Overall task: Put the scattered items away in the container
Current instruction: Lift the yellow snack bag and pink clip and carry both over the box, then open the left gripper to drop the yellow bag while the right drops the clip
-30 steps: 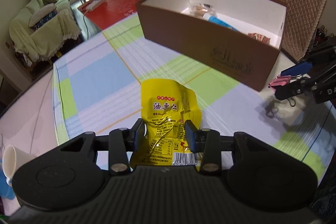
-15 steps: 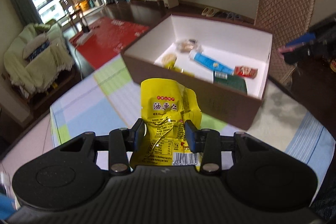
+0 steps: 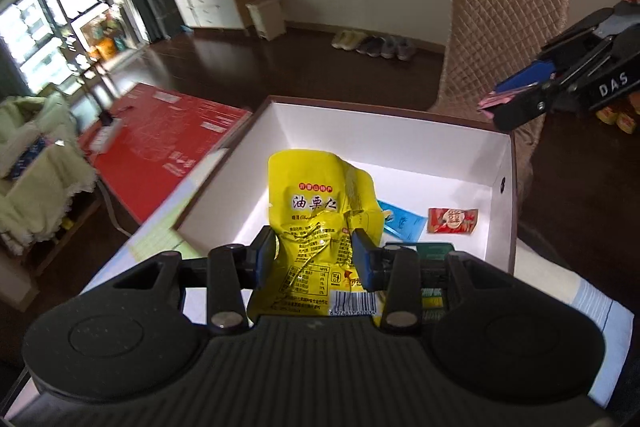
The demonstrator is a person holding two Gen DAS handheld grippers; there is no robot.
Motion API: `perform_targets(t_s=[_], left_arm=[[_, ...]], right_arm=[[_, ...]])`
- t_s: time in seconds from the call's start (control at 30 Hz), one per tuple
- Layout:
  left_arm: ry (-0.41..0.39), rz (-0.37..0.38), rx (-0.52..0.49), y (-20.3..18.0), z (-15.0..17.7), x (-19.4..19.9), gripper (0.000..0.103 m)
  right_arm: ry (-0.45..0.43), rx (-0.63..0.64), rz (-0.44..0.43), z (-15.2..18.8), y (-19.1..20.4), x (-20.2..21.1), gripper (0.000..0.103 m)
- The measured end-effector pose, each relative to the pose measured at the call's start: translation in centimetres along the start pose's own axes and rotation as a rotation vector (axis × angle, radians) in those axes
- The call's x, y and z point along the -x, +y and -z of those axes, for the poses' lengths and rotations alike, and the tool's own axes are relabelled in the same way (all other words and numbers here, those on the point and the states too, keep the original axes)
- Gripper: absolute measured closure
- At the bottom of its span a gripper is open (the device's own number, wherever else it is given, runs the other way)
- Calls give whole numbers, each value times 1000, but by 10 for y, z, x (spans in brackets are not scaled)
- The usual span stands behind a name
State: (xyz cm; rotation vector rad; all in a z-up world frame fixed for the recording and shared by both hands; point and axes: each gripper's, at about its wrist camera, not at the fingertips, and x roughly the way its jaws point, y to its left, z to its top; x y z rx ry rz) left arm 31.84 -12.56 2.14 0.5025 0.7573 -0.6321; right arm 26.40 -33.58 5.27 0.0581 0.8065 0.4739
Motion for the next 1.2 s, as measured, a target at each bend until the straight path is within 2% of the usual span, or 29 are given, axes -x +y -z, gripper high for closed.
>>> perform_targets(t_s=[0.27, 0.63, 0.73, 0.9, 1.2], left_arm=[[136, 56, -8, 3, -24, -86, 67], [255, 105, 63, 21, -21, -174, 65], [261, 93, 77, 24, -19, -183, 60], [243, 97, 91, 29, -15, -176, 59], [222, 129, 88, 32, -17, -164, 58]], right_arm=[[60, -23, -14, -7, -22, -37, 61], [148, -5, -22, -7, -48, -84, 61], [168, 13, -20, -4, -50, -94, 61], [207, 75, -9, 0, -49, -113, 61], [267, 278, 37, 4, -35, -146, 61]])
